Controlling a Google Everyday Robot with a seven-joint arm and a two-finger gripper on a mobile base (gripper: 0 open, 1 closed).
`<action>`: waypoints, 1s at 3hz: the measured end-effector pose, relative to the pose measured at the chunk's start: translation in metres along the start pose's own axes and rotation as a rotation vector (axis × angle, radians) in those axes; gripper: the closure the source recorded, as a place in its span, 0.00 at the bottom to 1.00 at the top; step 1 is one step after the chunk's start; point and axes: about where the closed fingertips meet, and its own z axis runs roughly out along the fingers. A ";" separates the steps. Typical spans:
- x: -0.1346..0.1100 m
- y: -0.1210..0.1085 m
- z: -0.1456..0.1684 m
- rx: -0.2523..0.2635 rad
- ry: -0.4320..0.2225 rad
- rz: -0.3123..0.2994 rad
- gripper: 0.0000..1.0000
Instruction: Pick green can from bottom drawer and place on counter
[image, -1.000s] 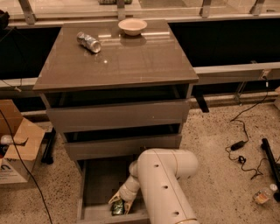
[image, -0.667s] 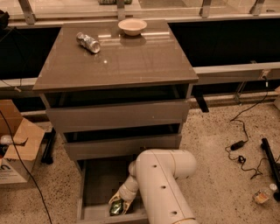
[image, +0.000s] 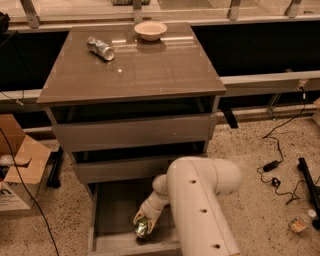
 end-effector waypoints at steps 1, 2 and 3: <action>0.001 0.013 -0.077 -0.122 -0.153 -0.027 1.00; 0.020 0.014 -0.155 -0.219 -0.293 -0.090 1.00; 0.060 -0.004 -0.227 -0.284 -0.399 -0.158 1.00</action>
Offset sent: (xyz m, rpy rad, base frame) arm -0.0112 -0.1126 0.3192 0.0286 -0.5887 -0.0341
